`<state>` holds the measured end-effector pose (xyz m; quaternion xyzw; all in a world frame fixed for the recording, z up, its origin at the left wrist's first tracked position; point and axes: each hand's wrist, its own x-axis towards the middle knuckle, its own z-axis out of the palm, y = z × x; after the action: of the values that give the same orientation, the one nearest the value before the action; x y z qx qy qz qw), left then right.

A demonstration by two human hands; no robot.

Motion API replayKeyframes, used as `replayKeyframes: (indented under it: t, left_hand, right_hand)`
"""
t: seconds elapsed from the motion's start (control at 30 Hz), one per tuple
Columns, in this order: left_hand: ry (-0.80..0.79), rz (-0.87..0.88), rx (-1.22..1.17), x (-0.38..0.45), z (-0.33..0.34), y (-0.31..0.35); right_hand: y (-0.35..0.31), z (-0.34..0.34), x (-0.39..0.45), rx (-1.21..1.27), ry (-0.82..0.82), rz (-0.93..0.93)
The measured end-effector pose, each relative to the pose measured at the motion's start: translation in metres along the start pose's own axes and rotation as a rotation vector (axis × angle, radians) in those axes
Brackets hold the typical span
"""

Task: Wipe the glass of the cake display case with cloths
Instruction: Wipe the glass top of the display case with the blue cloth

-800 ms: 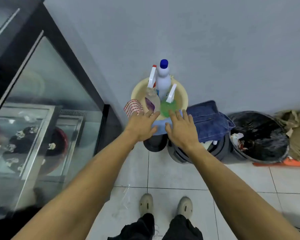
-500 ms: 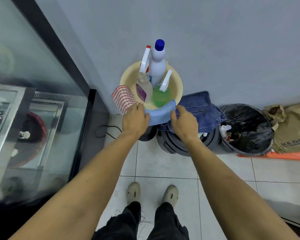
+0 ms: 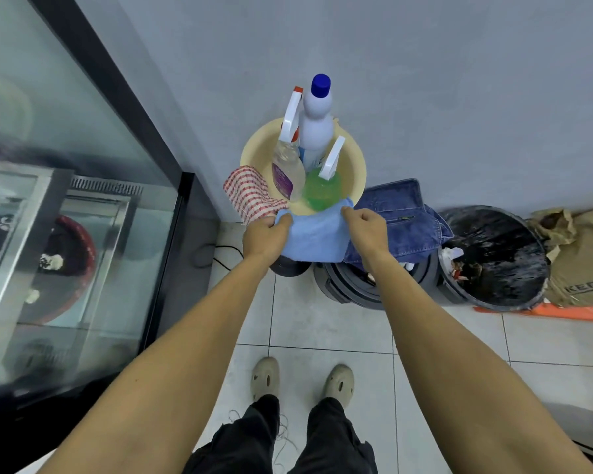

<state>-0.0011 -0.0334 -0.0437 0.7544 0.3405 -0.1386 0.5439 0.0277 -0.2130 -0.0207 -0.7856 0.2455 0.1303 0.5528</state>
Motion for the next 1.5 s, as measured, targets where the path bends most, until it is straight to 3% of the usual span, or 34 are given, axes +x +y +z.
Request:
replayKeyframes:
  t: [0.13,0.23,0.37,0.57,0.77,0.9,1.0,1.1,1.23,1.37,1.5]
  left_hand:
    - [0.003,0.157,-0.092,-0.031,-0.026,0.042]
    - [-0.082,0.221,-0.084,-0.053,-0.059,0.074]
    - [-0.100,0.292,-0.178,-0.093,-0.121,0.108]
    - [0.136,0.610,-0.244,-0.170,-0.231,0.135]
    - [0.470,0.685,-0.317,-0.270,-0.359,0.127]
    - [0.707,0.540,-0.188,-0.294,-0.434,0.087]
    - [0.839,0.251,0.110,-0.281,-0.473,0.046]
    - [0.845,0.014,0.455,-0.268,-0.494,0.007]
    - [0.745,0.106,0.508,-0.257,-0.517,-0.021]
    - [0.651,0.245,0.669,-0.239,-0.549,-0.043]
    - [0.555,0.334,0.831,-0.213,-0.584,-0.055]
  right_hand:
    - [-0.032,-0.010,-0.027,0.143,0.114,-0.038]
    - [-0.064,-0.015,-0.058,0.325,0.099,-0.052]
    - [-0.113,-0.010,-0.107,0.404,0.059,-0.214]
    - [-0.201,0.031,-0.186,0.728,-0.370,-0.333]
    - [-0.267,0.101,-0.289,0.747,-0.802,-0.473]
    - [-0.281,0.165,-0.339,0.526,-0.870,-0.563]
    - [-0.270,0.207,-0.358,0.106,-0.788,-0.599]
    - [-0.252,0.235,-0.372,-0.376,-0.604,-0.868]
    - [-0.250,0.277,-0.406,-0.711,-0.562,-1.218]
    - [-0.247,0.335,-0.419,-1.028,-0.576,-1.167]
    - [-0.238,0.354,-0.417,-1.086,-0.437,-1.114]
